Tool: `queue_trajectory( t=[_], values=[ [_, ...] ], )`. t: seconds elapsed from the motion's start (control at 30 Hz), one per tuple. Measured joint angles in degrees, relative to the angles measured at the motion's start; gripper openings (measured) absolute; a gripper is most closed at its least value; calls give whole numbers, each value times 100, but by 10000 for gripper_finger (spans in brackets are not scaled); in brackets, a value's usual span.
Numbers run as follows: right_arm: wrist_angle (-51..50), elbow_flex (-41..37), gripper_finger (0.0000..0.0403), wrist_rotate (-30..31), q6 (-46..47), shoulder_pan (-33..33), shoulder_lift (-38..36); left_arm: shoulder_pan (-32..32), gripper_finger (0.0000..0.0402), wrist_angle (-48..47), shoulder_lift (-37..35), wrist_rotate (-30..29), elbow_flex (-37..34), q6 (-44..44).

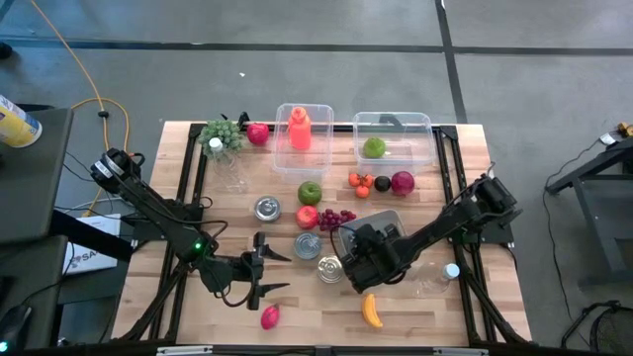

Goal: Pick & Place Food Item
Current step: Put the blue tuna can into the gray bin, then put the bottom green tuna can into the gray bin

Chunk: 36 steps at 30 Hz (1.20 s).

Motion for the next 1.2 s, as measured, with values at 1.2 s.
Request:
queue_trajectory(
  t=[1.2],
  values=[
    [142, 1, 260, 1087, -699, 173, -430, 0, 270, -464, 2, 20, -2, -42]
  ],
)
